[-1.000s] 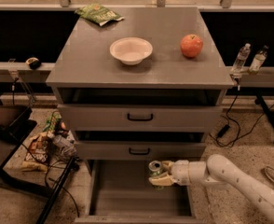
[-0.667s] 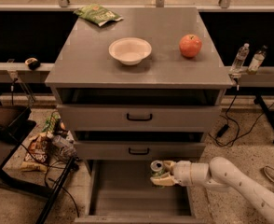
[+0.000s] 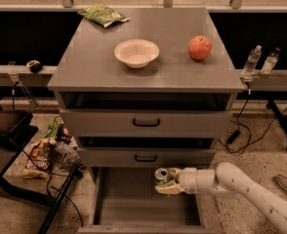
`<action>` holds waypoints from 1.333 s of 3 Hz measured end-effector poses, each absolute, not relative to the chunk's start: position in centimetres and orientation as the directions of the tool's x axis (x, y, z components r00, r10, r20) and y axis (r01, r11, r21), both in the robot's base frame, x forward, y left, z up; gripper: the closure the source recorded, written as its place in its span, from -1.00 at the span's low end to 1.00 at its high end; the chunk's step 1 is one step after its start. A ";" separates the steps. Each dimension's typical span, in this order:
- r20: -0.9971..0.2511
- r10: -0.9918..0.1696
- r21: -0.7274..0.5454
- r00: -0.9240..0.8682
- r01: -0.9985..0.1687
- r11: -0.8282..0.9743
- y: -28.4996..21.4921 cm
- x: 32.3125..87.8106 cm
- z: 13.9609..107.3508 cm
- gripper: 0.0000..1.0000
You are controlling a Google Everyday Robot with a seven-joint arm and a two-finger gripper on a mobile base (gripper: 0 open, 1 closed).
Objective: Place green can into bottom drawer
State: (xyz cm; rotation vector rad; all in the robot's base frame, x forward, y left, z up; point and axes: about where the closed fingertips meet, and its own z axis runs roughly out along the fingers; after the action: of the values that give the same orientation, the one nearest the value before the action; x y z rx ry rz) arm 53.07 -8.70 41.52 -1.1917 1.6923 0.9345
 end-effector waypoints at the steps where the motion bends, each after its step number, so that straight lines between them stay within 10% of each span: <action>1: -0.926 -0.318 0.130 -0.204 -0.962 0.239 -7.1 52.9 37.3 1.00; 4: -0.952 -0.298 0.016 -0.065 -0.986 0.166 -4.3 54.3 22.1 1.00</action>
Offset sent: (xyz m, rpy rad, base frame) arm -0.0074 0.0456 -0.1878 0.0533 -0.0744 0.1284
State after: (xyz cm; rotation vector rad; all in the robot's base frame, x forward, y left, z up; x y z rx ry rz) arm 54.32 -4.25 22.14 -1.2834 1.5344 0.9554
